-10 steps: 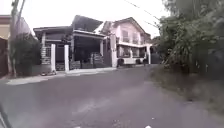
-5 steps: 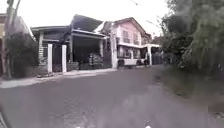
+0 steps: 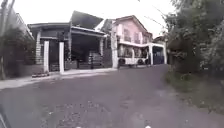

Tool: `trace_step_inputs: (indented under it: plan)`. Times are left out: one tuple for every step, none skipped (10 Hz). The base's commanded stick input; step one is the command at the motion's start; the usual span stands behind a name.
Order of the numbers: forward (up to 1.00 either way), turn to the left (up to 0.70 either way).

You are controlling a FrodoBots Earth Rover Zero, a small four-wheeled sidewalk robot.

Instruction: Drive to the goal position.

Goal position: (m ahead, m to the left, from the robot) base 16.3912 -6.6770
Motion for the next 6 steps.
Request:
trace_step_inputs:
  plan:
    - [1.00, -0.39]
    - [1.00, -0.37]
    - [1.00, -0.09]
    - [1.00, 0.00]
    - [1.00, 0.00]
    - [1.00, 0.00]
